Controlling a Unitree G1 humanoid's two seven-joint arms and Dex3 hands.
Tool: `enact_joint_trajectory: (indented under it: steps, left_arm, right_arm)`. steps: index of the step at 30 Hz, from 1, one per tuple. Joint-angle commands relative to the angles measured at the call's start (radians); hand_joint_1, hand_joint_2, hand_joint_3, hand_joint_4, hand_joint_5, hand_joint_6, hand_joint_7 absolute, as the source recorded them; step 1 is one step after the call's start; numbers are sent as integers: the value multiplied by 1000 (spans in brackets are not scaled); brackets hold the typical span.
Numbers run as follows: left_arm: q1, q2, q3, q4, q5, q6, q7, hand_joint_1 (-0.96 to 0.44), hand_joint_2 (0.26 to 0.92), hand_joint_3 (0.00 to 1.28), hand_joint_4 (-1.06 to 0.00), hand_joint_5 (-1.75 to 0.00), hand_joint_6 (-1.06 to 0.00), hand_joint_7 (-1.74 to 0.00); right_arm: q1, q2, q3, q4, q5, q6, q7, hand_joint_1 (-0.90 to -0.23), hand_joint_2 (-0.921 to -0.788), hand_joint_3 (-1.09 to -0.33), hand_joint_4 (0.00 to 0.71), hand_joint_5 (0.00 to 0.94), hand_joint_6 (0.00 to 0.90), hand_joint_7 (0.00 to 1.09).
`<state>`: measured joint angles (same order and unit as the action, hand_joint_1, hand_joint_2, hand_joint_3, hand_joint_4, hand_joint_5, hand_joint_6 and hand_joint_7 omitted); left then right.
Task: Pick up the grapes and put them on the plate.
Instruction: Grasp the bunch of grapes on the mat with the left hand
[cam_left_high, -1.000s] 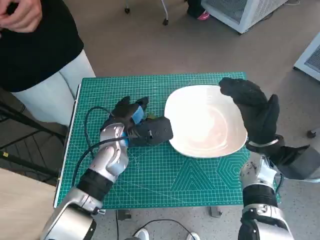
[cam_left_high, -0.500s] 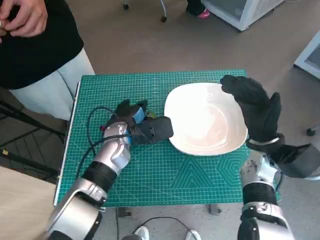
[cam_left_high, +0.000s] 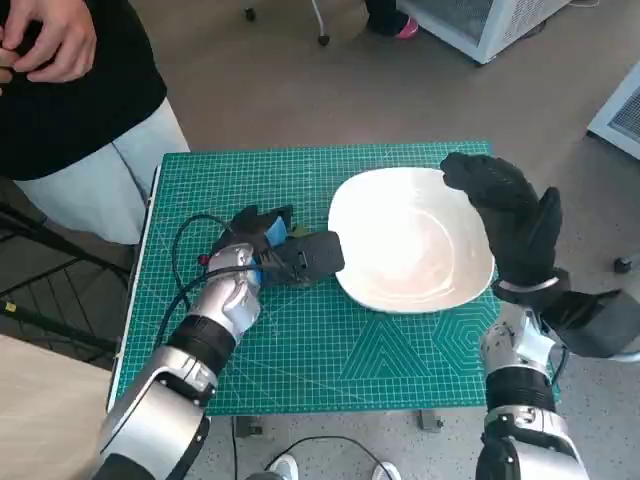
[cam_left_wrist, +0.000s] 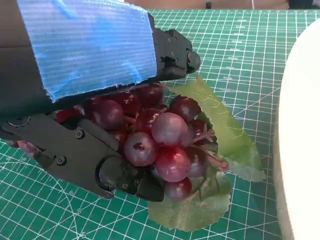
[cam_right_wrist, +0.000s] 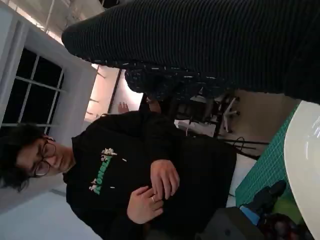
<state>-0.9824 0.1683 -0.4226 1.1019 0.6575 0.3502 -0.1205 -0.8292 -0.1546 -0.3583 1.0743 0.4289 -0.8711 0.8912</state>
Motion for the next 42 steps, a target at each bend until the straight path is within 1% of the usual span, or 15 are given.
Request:
enact_joint_trajectory:
  steps: [1, 3, 5, 10, 15, 17, 19, 20, 21, 22, 24, 25, 28, 32, 42]
  left_arm:
    - [-12, -5, -12, 36, -11, -1, -7, -381, 776, 3, -160, -19, -272, -21]
    - [-13, -5, -12, 40, -14, -4, -6, -378, 776, 3, -169, -15, -276, -18]
    - [-8, -3, -9, 40, -20, -11, -1, -374, 778, 3, -208, -29, -290, -22]
    - [5, 3, -1, 37, -37, -29, 14, -357, 784, 3, -364, -66, -352, -28]
    - [5, 5, -8, 41, -43, -35, 23, -351, 785, 3, -410, -69, -373, -26]
    - [8, 5, -24, 49, -28, -48, 53, -198, 814, 18, -469, -318, -447, -71]
    - [12, 5, -46, 60, -6, -61, 91, 62, 864, 62, -545, -768, -560, -224]
    - [13, 5, -56, 64, 3, -64, 103, 128, 880, 85, -560, -928, -588, -331]
    - [13, 5, -66, 68, 10, -64, 113, 156, 893, 109, -566, -1079, -595, -480]
    - [13, 5, -74, 72, 17, -64, 120, 141, 902, 129, -563, -1190, -588, -627]
    - [11, 4, -86, 80, 24, -63, 129, 69, 912, 161, -545, -1342, -562, -875]
    - [9, 3, -89, 84, 26, -62, 131, 48, 915, 171, -536, -1392, -557, -944]
    - [4, 1, -96, 92, 27, -58, 131, 19, 919, 194, -501, -1493, -557, -1029]
    - [4, 2, -102, 91, 23, -57, 131, 9, 921, 215, -455, -1568, -565, -1050]
    - [11, 10, -88, 80, 1, -69, 137, 5, 921, 255, -464, -1551, -461, -1180]
  right_arm:
    - [10, -1, -5, 15, 2, 4, 9, -576, -921, -574, 357, 1, 434, 1]
    - [10, 0, -5, 15, 2, 4, 9, -576, -921, -574, 357, 1, 434, 1]
    - [10, 0, -5, 14, 2, 4, 9, -577, -921, -574, 358, 1, 434, 1]
    - [11, 1, -5, 13, 2, 5, 9, -580, -921, -573, 358, 1, 434, 1]
    - [11, 1, -5, 13, 2, 5, 9, -580, -921, -573, 358, 1, 434, 1]
    - [12, 1, -4, 12, 2, 5, 9, -580, -921, -572, 358, 1, 434, 1]
    - [12, 2, -4, 10, 2, 5, 8, -580, -921, -572, 359, 1, 435, 1]
    - [12, 1, -4, 10, 2, 5, 8, -581, -921, -572, 359, 1, 435, 2]
    - [12, 1, -4, 10, 2, 6, 8, -581, -921, -571, 359, 1, 435, 2]
    - [12, 1, -4, 10, 2, 7, 9, -581, -921, -571, 359, 1, 435, 2]
    - [11, 0, -4, 10, 3, 8, 9, -582, -921, -570, 359, 1, 435, 2]
    - [11, 0, -4, 11, 2, 9, 8, -582, -921, -570, 359, 1, 436, 2]
    - [11, 1, -3, 10, 1, 9, 6, -584, -921, -570, 360, 1, 436, 2]
    - [13, 2, -3, 8, 1, 7, 6, -585, -921, -569, 359, 1, 436, 2]
    - [11, 2, -2, 10, -1, 5, 5, -591, -921, -570, 359, 0, 435, 1]
